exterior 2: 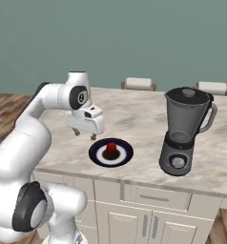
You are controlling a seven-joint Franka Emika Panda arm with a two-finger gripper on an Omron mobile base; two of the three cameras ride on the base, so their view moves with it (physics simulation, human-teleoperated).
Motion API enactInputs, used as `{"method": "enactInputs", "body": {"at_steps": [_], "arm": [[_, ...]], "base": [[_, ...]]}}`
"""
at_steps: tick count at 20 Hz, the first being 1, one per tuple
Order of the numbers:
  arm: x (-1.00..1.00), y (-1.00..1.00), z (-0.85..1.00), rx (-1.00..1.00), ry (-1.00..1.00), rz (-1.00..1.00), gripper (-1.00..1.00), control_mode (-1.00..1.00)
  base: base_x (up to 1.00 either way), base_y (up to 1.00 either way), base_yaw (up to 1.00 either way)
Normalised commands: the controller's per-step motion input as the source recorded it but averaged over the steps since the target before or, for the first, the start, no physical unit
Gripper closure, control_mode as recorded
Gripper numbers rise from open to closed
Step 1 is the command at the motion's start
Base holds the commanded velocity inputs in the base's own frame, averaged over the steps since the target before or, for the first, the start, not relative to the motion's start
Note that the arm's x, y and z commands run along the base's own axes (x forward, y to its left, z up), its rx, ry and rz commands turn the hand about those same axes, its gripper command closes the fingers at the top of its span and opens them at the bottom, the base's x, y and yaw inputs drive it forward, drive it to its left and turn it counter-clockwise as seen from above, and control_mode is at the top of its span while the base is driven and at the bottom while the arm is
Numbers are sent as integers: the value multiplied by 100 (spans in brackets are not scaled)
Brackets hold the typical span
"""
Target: Pick the apple and peach from the fridge and place them on the plate next to the blender to make a fruit smoothie.
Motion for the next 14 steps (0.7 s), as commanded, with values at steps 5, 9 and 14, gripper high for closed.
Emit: {"method": "enactInputs", "body": {"at_steps": [5,9,14], "arm": [[-94,12,24,-1,-29,2,-100,-100],[-90,4,11,0,-27,1,-100,-100],[-100,-7,0,0,-25,-14,-100,-100]], "base": [[0,0,0],[0,0,0],[0,0,0]]}}
